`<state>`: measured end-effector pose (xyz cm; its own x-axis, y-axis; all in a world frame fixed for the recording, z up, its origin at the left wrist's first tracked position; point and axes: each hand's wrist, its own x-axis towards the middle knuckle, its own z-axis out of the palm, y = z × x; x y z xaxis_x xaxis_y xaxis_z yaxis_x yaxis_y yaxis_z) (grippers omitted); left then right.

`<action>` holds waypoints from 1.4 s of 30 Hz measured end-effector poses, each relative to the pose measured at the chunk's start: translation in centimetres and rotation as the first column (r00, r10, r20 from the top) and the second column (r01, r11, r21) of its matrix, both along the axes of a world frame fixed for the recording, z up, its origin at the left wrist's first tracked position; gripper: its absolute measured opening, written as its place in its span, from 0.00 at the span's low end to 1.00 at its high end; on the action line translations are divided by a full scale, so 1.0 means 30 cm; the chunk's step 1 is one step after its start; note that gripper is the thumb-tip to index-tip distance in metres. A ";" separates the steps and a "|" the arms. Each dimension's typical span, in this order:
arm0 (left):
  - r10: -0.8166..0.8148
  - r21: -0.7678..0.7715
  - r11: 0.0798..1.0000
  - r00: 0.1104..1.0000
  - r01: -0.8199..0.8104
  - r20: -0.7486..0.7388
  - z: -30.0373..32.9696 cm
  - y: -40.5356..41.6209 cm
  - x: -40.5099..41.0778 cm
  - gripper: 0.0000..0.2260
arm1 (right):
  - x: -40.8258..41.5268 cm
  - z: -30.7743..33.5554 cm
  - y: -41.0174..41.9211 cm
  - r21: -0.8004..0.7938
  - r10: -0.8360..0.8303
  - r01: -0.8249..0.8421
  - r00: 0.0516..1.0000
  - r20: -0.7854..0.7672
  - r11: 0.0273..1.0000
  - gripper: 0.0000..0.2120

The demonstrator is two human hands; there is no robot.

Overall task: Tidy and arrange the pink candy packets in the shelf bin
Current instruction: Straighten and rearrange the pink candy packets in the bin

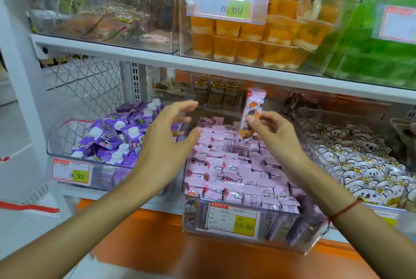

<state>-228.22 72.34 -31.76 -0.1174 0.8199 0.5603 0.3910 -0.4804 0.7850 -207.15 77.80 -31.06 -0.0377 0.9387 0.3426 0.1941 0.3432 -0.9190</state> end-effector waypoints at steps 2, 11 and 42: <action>0.065 -0.084 0.994 0.996 -0.070 -0.065 -0.032 0.005 -0.023 0.19 | -0.009 -0.018 0.020 0.014 -0.057 0.056 0.994 0.094 0.998 0.11; -0.025 -0.328 0.945 0.994 -0.010 -0.103 -0.083 -0.020 -0.034 0.11 | -0.082 -0.060 0.047 0.164 -0.045 -0.057 0.830 0.556 0.985 0.32; -0.186 -0.234 0.972 0.552 -0.017 -0.813 0.035 0.323 0.151 0.14 | 0.047 -0.108 0.036 0.025 0.021 -0.102 0.422 0.906 0.994 0.22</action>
<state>-223.68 82.01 -30.70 0.3881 0.8991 0.2025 0.8786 -0.4273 0.2132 -205.75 78.87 -34.31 -0.4204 0.8975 0.1335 0.8747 0.4399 -0.2031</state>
